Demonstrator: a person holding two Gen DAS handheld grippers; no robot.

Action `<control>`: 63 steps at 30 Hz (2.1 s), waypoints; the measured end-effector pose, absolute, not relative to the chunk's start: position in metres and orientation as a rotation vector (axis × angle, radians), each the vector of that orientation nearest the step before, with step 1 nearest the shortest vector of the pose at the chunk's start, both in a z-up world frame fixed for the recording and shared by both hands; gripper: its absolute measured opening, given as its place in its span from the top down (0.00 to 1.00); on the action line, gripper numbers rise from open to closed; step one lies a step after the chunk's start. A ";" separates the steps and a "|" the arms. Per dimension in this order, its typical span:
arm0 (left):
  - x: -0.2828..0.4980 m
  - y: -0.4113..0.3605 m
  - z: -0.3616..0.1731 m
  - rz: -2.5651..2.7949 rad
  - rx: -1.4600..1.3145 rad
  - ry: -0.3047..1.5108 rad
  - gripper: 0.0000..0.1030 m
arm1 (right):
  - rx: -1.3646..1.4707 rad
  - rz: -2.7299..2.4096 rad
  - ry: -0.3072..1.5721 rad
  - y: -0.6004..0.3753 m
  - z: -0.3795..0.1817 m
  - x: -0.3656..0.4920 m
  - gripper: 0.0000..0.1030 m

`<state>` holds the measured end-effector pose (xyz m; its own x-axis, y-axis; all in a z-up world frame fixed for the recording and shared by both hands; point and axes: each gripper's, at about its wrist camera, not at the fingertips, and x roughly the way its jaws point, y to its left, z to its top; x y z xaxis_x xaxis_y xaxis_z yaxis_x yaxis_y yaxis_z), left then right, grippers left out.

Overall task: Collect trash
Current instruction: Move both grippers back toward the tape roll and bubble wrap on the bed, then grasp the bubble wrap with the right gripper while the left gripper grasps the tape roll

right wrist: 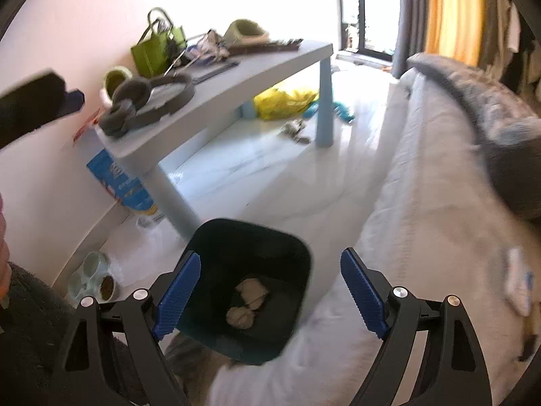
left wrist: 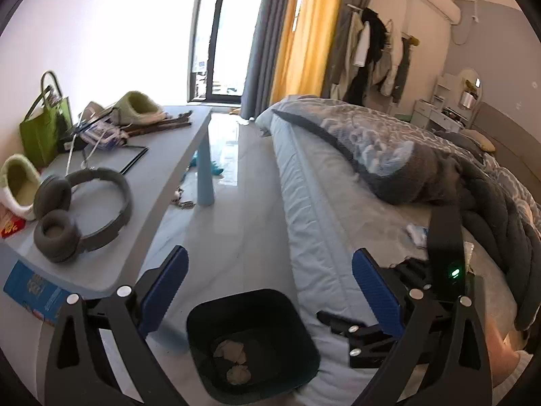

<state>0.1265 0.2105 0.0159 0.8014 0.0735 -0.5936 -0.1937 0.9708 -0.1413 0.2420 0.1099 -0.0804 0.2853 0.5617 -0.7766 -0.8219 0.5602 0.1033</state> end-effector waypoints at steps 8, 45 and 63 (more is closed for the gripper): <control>0.143 0.178 0.014 0.096 -0.193 0.622 0.04 | -0.308 0.851 0.766 0.054 -0.050 0.259 0.17; 0.209 0.007 -0.042 -0.257 -0.139 0.716 0.07 | 0.071 0.533 0.858 -0.146 -0.059 0.333 0.32; 0.233 -0.057 -0.070 -0.378 -0.203 0.828 0.28 | 0.157 0.600 0.940 -0.165 -0.073 0.335 0.75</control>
<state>0.2325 -0.0575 -0.0701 0.6151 -0.4040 -0.6770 0.2475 0.9143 -0.3208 0.3346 -0.1645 -0.0735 0.4417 0.5470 -0.7112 -0.4145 0.8274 0.3789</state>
